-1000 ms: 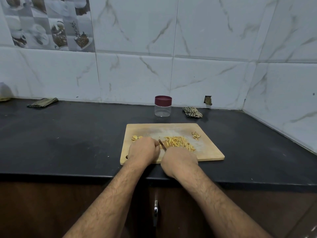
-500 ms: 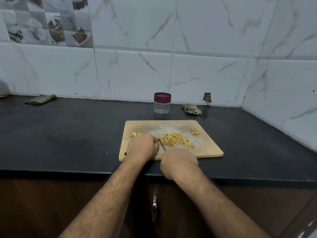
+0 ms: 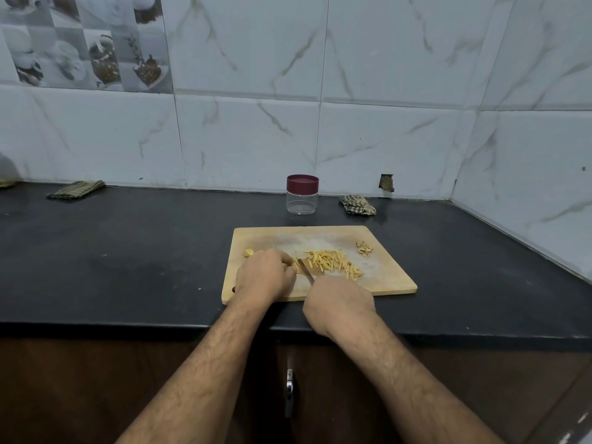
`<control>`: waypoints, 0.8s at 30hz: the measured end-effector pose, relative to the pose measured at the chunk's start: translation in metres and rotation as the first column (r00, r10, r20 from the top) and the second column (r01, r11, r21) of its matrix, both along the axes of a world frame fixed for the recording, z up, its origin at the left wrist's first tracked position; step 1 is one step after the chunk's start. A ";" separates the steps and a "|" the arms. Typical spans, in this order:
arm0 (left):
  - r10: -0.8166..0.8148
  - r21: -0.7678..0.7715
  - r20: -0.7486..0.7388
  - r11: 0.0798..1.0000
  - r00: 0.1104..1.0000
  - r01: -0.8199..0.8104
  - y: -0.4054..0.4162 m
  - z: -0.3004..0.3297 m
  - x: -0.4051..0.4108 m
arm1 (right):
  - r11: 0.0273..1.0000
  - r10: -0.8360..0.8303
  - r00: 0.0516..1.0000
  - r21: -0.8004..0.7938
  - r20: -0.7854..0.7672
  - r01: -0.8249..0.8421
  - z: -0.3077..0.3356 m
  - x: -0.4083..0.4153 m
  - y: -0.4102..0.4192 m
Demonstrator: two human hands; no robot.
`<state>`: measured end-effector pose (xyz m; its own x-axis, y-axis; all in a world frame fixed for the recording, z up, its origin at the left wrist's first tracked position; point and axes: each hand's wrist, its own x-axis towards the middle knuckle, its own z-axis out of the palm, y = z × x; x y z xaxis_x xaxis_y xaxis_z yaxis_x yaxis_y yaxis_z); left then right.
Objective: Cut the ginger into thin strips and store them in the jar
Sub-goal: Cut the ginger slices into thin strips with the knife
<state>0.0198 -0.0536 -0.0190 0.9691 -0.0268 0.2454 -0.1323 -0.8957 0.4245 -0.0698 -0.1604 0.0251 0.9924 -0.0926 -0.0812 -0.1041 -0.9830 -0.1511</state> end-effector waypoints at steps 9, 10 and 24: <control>-0.025 0.040 0.011 0.999 1.000 0.024 0.000 -0.002 0.001 | 1.000 0.002 1.000 -0.002 0.014 -0.002 -0.002 0.014 0.009; -0.029 0.044 0.014 0.999 0.999 0.029 0.001 -0.002 0.002 | 1.000 0.005 1.000 -0.007 0.015 -0.005 -0.002 0.014 0.009; -0.031 0.083 0.048 0.996 0.998 0.027 -0.001 -0.002 -0.001 | 0.997 -0.022 0.996 -0.072 -0.086 0.016 -0.010 -0.002 -0.001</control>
<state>0.0193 -0.0545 -0.0214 0.9544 -0.0773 0.2884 -0.1780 -0.9229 0.3414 -0.0716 -0.1615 0.0151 0.9800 -0.1199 -0.1589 -0.1323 -0.9887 -0.0700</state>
